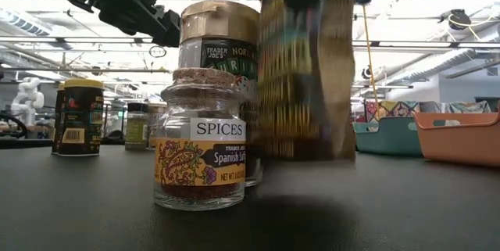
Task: Sort spices by type
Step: Put the yellow seasoning bottle into the dark blue bin
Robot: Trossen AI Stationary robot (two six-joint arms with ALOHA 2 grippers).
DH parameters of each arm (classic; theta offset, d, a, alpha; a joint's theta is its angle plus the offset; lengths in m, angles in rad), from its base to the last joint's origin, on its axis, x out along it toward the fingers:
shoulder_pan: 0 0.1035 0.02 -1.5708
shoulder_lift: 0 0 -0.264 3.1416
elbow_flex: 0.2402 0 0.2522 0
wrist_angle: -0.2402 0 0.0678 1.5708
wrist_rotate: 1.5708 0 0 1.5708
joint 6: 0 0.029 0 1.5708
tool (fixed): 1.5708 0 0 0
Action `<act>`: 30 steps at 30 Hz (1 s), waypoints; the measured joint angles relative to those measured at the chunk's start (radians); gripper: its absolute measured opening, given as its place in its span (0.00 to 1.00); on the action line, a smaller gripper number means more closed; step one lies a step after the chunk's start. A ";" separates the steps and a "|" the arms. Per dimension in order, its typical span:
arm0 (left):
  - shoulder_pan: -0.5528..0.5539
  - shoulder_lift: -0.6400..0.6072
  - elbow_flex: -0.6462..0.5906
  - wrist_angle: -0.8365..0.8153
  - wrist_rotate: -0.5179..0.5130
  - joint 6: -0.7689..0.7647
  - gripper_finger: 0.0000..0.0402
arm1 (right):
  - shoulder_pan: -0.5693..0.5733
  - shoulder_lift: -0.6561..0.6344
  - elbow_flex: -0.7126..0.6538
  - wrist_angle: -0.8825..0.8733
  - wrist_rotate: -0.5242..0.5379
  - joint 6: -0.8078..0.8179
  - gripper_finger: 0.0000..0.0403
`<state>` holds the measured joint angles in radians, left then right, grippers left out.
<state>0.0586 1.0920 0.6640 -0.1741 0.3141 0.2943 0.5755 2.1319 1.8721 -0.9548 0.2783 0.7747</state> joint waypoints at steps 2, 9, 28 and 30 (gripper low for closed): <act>0.000 0.000 0.000 0.000 0.000 0.000 0.66 | 0.000 0.000 0.057 -0.072 0.000 0.006 0.54; 0.000 0.000 0.000 0.000 0.000 -0.001 0.66 | -0.002 0.000 0.260 -0.365 0.012 -0.018 0.53; -0.027 0.000 -0.004 -0.061 -0.035 -0.256 0.66 | -0.351 -0.133 0.382 -0.519 0.081 -0.584 0.54; -0.044 0.000 -0.017 -0.057 -0.035 -0.261 0.66 | -0.405 -0.134 0.382 -0.475 0.017 -0.654 0.54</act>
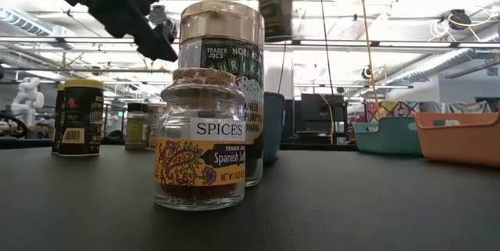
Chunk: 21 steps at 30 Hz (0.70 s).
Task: Sort spices by type
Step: Put the yellow seasoning bottle into the dark blue bin
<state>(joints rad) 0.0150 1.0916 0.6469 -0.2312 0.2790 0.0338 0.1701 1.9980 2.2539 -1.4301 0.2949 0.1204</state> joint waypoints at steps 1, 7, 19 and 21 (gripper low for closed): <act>-0.008 0.000 -0.006 -0.001 0.000 -0.001 0.66 | -0.025 0.000 0.000 0.020 -0.028 -0.031 0.54; -0.057 0.000 -0.015 0.003 0.000 -0.056 0.66 | -0.156 0.000 -0.067 0.145 -0.141 -0.182 0.54; -0.180 0.000 -0.015 0.004 -0.142 -0.133 0.66 | -0.288 0.001 -0.365 0.507 -0.366 -0.342 0.54; -0.185 0.000 -0.015 0.004 -0.175 -0.133 0.66 | -0.294 0.001 -0.400 0.554 -0.409 -0.342 0.54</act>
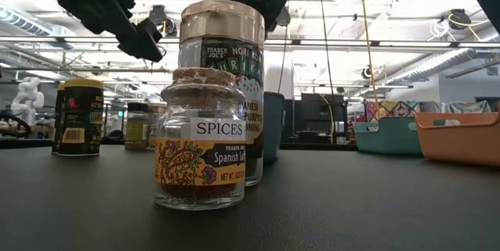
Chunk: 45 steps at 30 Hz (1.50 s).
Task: Sort spices by type
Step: Put the yellow seasoning bottle into the dark blue bin
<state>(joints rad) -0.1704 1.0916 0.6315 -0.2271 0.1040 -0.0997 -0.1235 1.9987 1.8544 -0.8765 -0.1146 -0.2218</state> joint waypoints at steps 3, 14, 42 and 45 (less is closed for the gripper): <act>-0.002 0.000 0.000 0.000 -0.026 -0.004 0.66 | 0.000 0.000 -0.047 0.052 -0.017 -0.003 0.54; -0.003 0.000 0.000 0.000 -0.046 -0.049 0.66 | 0.007 0.000 -0.168 0.221 -0.022 0.016 0.54; -0.003 0.000 0.000 0.000 -0.057 -0.046 0.66 | 0.066 0.031 -0.166 0.254 -0.013 0.096 0.56; -0.003 0.000 0.000 0.000 -0.057 -0.045 0.66 | 0.066 0.039 -0.166 0.252 -0.014 0.103 0.60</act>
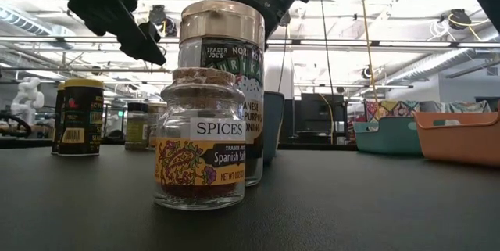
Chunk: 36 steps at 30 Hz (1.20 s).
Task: Sort spices by type
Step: Put the yellow seasoning bottle into the dark blue bin
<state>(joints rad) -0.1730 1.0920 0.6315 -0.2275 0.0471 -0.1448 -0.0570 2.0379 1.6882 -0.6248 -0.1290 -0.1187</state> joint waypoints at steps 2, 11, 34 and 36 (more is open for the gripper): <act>0.000 0.000 0.000 0.000 0.000 0.000 0.66 | 0.000 0.006 0.000 -0.007 -0.001 0.009 0.63; 0.000 0.000 0.000 0.000 0.000 -0.004 0.66 | 0.000 0.013 0.000 0.008 -0.004 0.002 0.67; 0.000 0.000 0.000 -0.001 0.000 0.021 0.66 | 0.033 0.014 0.343 -0.413 0.005 0.032 0.66; 0.000 0.000 0.000 -0.001 0.000 0.026 0.66 | 0.051 0.014 0.372 -0.467 0.008 0.059 0.66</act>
<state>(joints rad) -0.1726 1.0920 0.6315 -0.2283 0.0471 -0.1184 -0.0062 2.0518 2.0606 -1.0917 -0.1212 -0.0602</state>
